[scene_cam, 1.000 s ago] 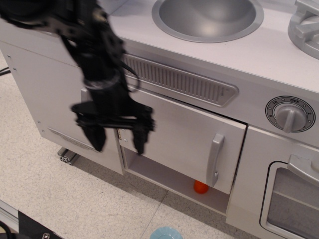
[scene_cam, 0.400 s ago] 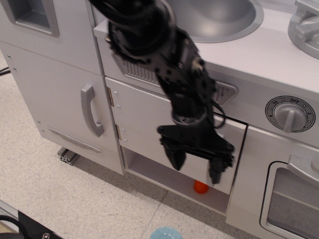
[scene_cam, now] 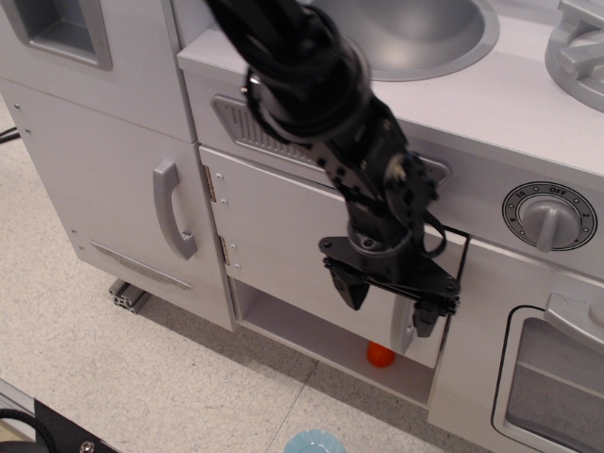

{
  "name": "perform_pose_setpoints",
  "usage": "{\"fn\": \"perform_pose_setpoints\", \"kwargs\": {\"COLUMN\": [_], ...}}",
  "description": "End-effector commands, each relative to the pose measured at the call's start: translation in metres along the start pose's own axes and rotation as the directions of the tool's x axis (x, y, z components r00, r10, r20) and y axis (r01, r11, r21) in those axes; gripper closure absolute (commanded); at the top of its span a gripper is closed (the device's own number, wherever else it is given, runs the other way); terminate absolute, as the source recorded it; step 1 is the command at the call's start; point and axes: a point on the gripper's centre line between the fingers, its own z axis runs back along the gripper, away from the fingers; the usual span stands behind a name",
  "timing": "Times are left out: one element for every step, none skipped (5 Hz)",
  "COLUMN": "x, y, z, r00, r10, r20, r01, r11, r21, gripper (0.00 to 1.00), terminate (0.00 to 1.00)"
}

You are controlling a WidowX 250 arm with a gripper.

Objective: Open cabinet

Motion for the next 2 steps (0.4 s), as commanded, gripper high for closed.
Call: {"fn": "perform_pose_setpoints", "kwargs": {"x": [0.0171, 0.0198], "y": [-0.0074, -0.0101], "z": [-0.0056, -0.0098], "r00": [0.996, 0.994], "r10": [0.024, 0.055], "r20": [0.087, 0.096], "r01": [-0.026, -0.057], "r11": [0.999, 0.998], "r21": [0.030, 0.020], "gripper": [0.00, 0.00], "terminate": [0.00, 0.00]}}
